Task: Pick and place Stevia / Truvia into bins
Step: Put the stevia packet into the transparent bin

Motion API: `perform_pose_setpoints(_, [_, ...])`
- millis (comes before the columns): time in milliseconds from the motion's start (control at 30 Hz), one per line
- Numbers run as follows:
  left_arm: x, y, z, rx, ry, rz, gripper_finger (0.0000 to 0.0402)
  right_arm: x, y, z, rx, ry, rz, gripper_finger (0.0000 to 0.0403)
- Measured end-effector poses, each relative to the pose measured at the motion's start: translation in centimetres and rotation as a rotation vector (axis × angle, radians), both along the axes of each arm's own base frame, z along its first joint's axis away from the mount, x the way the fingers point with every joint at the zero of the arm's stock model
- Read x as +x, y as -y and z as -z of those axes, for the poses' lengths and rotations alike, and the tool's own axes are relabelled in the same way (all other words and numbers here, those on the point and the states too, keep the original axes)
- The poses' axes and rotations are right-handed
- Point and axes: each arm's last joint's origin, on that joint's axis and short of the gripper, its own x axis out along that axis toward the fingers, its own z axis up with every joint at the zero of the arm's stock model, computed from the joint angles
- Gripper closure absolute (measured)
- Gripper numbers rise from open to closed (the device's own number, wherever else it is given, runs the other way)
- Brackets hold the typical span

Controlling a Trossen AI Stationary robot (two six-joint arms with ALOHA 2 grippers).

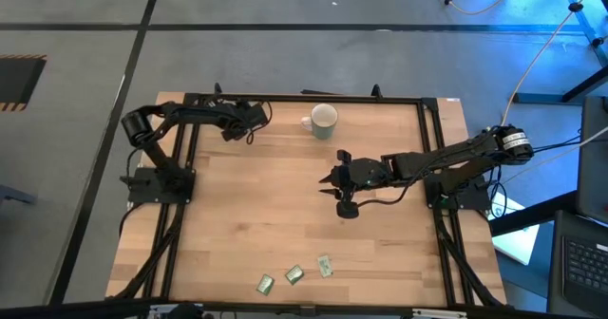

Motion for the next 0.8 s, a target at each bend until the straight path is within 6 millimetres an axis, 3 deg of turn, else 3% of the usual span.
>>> perform_pose_setpoints(200, [0.0, 0.2, -0.3, -0.034, 0.03, 0.013, 0.0334, 0.0, 0.0, 0.1, -0.001, -0.006, 0.0, 0.028])
perform_pose_setpoints(400, [-0.1, 1.2, -2.4, -0.002, 0.091, 0.04, 0.0302, -0.1, 0.0, 0.1, 0.002, -0.012, 0.002, 0.028])
perform_pose_setpoints(800, [-0.6, 6.2, -8.6, -0.147, 0.64, 0.216, 0.0305, -0.5, 0.0, 0.7, 0.04, -0.082, 0.025, 0.028])
